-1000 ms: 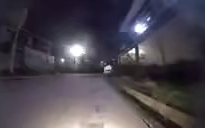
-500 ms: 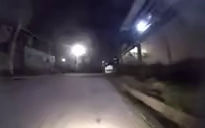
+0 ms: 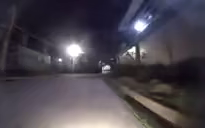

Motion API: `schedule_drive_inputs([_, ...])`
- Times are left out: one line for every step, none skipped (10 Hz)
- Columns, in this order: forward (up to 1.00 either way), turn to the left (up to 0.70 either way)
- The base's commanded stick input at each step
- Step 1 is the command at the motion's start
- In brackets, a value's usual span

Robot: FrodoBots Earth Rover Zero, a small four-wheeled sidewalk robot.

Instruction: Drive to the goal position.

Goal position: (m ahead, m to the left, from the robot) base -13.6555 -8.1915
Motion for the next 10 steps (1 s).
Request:
schedule_drive_inputs([0.7,-0.35])
schedule_drive_inputs([0.7,-0.35])
schedule_drive_inputs([0.7,-0.13])
schedule_drive_inputs([0.7,0.0])
schedule_drive_inputs([0.7,0.0])
schedule_drive_inputs([0.7,0.0])
schedule_drive_inputs([0.7,0.0])
schedule_drive_inputs([0.7,0.0])
schedule_drive_inputs([0.7,0.0])
schedule_drive_inputs([0.7,0.0])
